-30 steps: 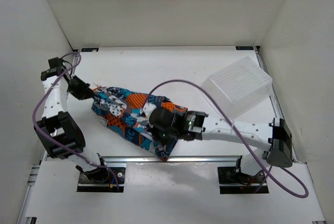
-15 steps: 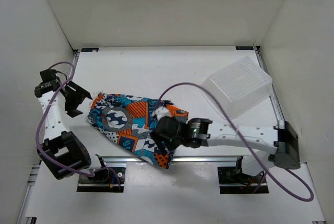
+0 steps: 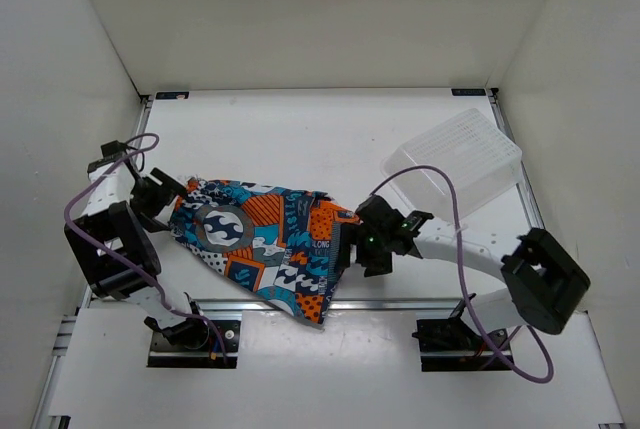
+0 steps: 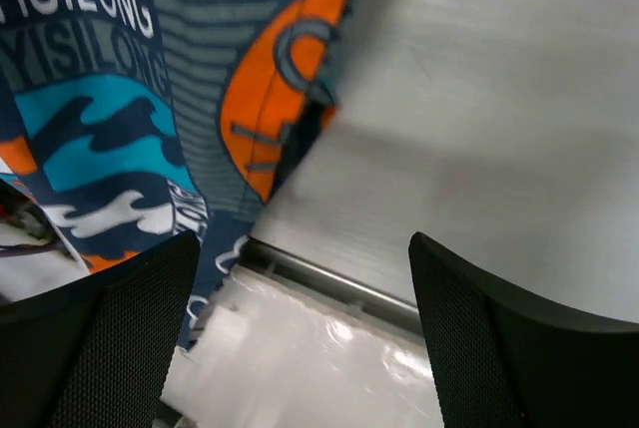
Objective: Fold and stack the shorts
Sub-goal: Fold the shorts
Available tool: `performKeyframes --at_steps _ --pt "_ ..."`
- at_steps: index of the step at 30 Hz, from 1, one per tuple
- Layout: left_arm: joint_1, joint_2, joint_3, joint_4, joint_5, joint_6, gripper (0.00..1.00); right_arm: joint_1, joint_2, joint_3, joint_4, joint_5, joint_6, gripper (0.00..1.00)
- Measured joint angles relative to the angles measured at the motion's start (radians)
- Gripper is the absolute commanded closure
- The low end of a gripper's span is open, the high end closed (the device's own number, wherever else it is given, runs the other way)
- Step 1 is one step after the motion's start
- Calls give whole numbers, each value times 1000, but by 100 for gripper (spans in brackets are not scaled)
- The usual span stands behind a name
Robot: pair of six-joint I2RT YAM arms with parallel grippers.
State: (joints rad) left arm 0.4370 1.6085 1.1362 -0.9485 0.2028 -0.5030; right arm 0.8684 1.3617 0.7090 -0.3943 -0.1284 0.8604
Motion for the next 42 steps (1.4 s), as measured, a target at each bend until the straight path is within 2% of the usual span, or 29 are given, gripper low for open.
performKeyframes --at_steps 4,7,8,9,11,12,15,19,24,25,26,27,28,29,30,31,33,34,39,42 --pt "-1 0 4 11 1 3 7 -15 106 -4 137 -90 27 25" --pt "-1 0 7 14 4 5 7 -14 174 13 206 -138 45 46" --pt "-1 0 9 15 5 5 7 -14 203 25 224 -153 51 54" --pt "-1 0 11 15 7 6 7 -14 225 36 238 -165 56 77" --pt "-1 0 17 15 18 6 8 -16 277 67 245 -143 47 94" --pt "-1 0 22 15 21 6 8 -25 302 89 232 -145 45 100" --pt "-1 0 39 14 27 9 9 -74 360 198 159 -93 -9 100" --pt "-1 0 64 15 29 17 14 -202 454 408 66 -15 -109 100" --pt "-1 20 87 14 28 29 14 -337 658 754 -4 21 -222 100" --pt "-1 26 88 14 27 32 10 -353 702 818 -18 20 -241 100" --pt "-1 33 88 14 23 35 5 -364 742 870 -30 20 -257 88" --pt "-1 39 88 12 19 37 1 -371 775 915 -48 19 -270 69" --pt "-1 40 87 10 16 38 1 -374 803 954 -71 17 -281 54" --pt "-1 40 86 7 12 39 1 -374 822 983 -88 13 -296 30" --pt "-1 38 84 7 11 39 1 -373 833 1004 -108 9 -309 19" --pt "-1 37 79 8 6 40 1 -370 837 1021 -127 5 -317 13" --pt "-1 37 53 15 0 41 1 -366 838 1055 -159 -5 -335 2" --pt "-1 37 31 18 -2 42 1 -364 836 1071 -167 -7 -340 0" --pt "-4 37 -116 63 25 41 1 -357 793 1105 -198 -32 -367 0" --pt "-26 45 -156 83 53 38 1 -356 735 1111 -224 -37 -378 0"
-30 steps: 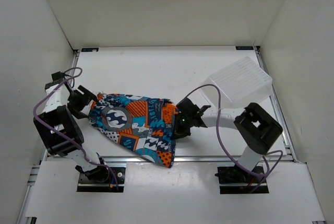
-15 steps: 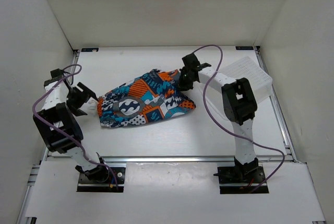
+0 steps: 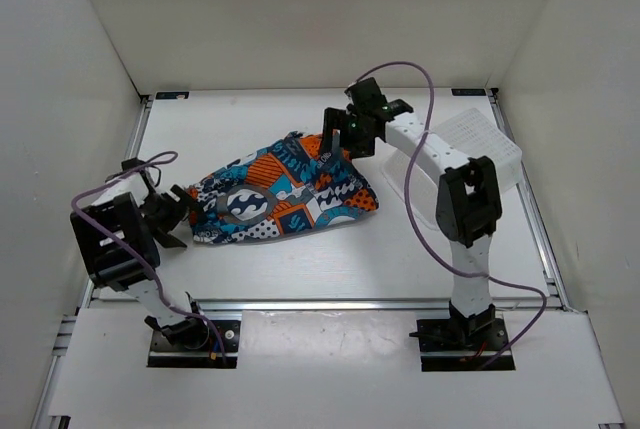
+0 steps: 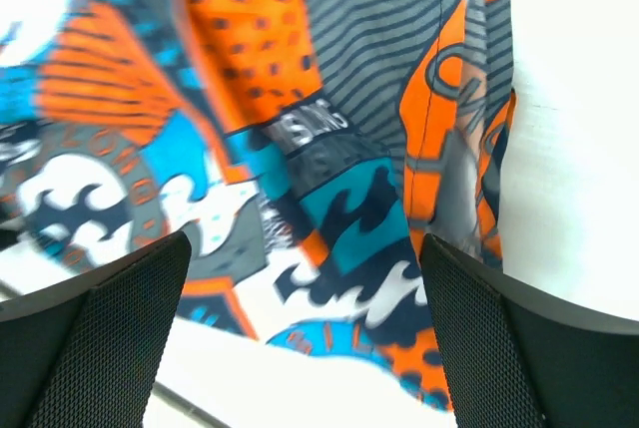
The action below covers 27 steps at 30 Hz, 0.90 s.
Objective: Fold and stack the shorts
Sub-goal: Fold the shorts
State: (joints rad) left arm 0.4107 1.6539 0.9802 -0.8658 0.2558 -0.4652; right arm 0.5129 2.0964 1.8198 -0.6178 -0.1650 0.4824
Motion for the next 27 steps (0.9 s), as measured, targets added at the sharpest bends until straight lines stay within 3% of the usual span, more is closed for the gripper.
performKeyframes --at_steps 3,5,9,10,13,19,27 --pt "-40 33 4 40 18 -10 1 0 -79 5 -16 -3 -13 0" --pt "-60 73 26 39 34 -26 10 0 -137 5 -22 -3 -18 0" --pt "-66 123 61 43 55 -61 50 1 -258 -1 -32 0 -22 0" --pt "-66 132 67 43 55 -71 69 1 -288 -5 -33 0 -22 0" --pt "-68 145 84 65 47 -80 90 1 -370 -30 -32 2 -23 0" --pt "-74 151 241 21 -79 -74 90 2 -485 -123 -42 12 -24 0" --pt "-113 80 537 -123 -390 -18 90 5 -610 -282 -92 64 -31 0"
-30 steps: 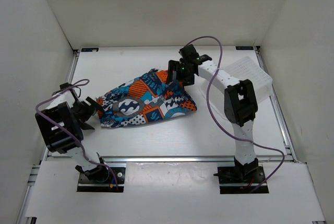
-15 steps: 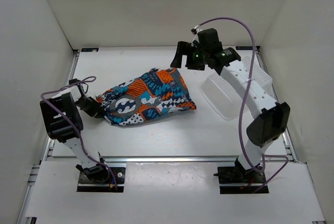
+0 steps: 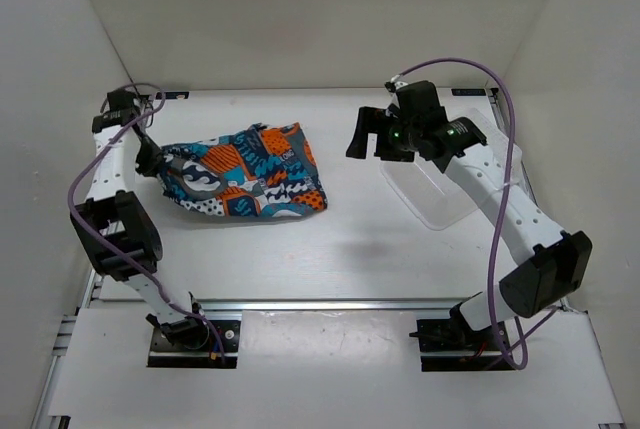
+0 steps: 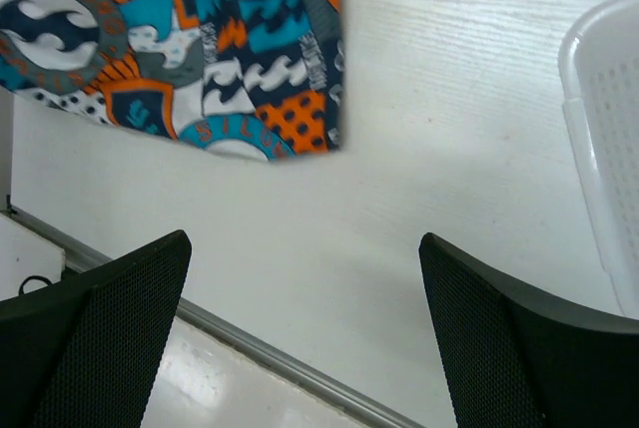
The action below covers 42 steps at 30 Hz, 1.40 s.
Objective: Fold and stack the shorts
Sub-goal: Fold the shorts
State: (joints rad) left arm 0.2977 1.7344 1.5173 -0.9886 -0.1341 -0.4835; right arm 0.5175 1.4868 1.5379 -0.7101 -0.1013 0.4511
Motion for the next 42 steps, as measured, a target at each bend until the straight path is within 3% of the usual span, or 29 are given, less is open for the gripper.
performKeyframes --at_steps 4,10,12,16,19,21,22,25,27,29,34,38,42 --pt "-113 -45 125 -58 -122 46 90 -1 -33 -47 -8 17 -1 0" --pt "-394 -3 353 -178 -323 95 90 -12 -48 -91 -26 22 -4 0" --pt "-468 38 425 -208 -367 101 90 -13 -50 -100 -26 13 -12 6" --pt "-521 106 478 -254 -401 95 90 -6 11 -72 -21 -19 -42 11" --pt "-505 117 456 -279 -400 89 90 12 173 22 -9 -43 -67 11" --pt "-472 102 419 -286 -391 83 90 28 300 103 6 -52 -80 16" --pt "-447 88 387 -282 -378 82 90 37 364 139 13 -56 -89 36" --pt "-340 11 235 -251 -315 79 90 68 518 242 4 -75 -101 82" --pt "-259 -48 112 -223 -242 81 90 97 588 308 -1 -95 -101 94" --pt "-179 -95 -6 -186 -176 81 90 138 649 394 -7 -115 -97 100" --pt "-88 -112 -204 -137 -47 61 90 280 801 636 14 -172 -73 100" --pt "-71 -108 -238 -122 22 36 90 375 946 787 58 -256 -21 100" --pt "-56 -107 -232 -100 74 27 90 420 1070 834 71 -273 15 100"
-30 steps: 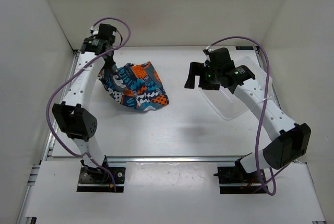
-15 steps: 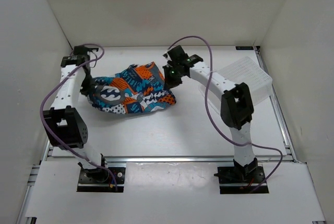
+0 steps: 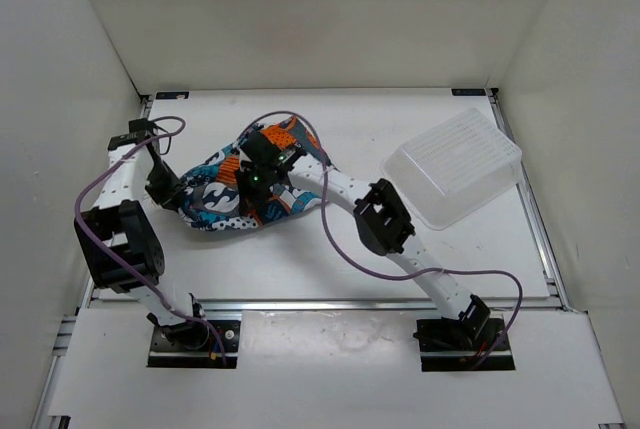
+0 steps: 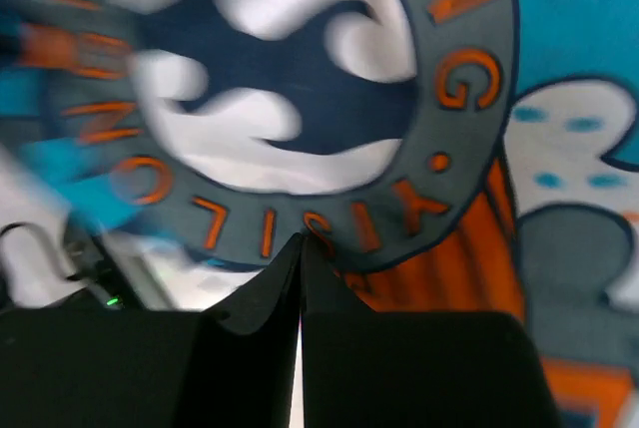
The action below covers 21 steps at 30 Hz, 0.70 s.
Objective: Fold and stack the shorts
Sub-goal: Fold the shorts
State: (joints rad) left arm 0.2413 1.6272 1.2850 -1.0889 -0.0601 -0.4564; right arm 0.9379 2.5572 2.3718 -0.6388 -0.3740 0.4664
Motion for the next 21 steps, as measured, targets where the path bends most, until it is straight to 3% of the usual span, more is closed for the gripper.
performKeyframes --at_steps 5,12,16,17,19,21 --pt "17 2 51 0 37 -1 90 12 85 0 2 27 56 100" --pt "40 2 68 -2 56 11 90 4 0 -81 -2 118 50 100" --pt "50 3 85 -6 46 24 90 -53 -206 -233 -19 195 34 50" --pt "51 5 95 -8 42 31 90 -82 -259 -258 -12 210 26 30" --pt "51 12 121 -10 37 41 90 -161 -351 -297 1 222 16 17" --pt "51 25 156 -12 34 50 90 -254 -389 -302 19 222 1 13"
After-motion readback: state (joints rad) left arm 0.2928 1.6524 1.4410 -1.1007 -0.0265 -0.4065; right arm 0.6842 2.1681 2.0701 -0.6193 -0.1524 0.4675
